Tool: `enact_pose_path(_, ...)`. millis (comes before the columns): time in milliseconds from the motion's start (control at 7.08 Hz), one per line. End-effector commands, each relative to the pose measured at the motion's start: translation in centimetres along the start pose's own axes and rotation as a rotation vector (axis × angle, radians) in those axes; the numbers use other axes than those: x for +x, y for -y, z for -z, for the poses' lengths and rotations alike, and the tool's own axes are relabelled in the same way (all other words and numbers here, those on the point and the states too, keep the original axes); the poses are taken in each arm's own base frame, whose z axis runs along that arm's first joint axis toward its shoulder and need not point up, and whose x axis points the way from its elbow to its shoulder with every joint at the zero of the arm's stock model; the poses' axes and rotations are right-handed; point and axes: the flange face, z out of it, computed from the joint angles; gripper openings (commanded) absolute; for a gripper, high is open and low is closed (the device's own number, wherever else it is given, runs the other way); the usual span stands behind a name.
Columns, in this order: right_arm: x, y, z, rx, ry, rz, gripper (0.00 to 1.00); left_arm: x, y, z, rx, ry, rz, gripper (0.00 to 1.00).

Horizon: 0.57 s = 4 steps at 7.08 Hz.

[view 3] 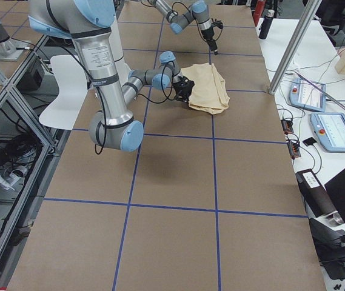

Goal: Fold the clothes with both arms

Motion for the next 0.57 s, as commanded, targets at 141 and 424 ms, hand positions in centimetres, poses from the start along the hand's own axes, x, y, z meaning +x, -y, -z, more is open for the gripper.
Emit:
enact_pose_path(141,7.4,-10.8,9.7,-0.145,-0.117,0.180,0.00,2.7,-1.0,2.9,-0.019,-0.085,-0.008,1.00)
enact_pose_path(424,12.8,-15.2,12.6,-0.162,-0.204,0.312,0.41,5.0,-3.0,6.8,-0.120,-0.179,0.042,1.00)
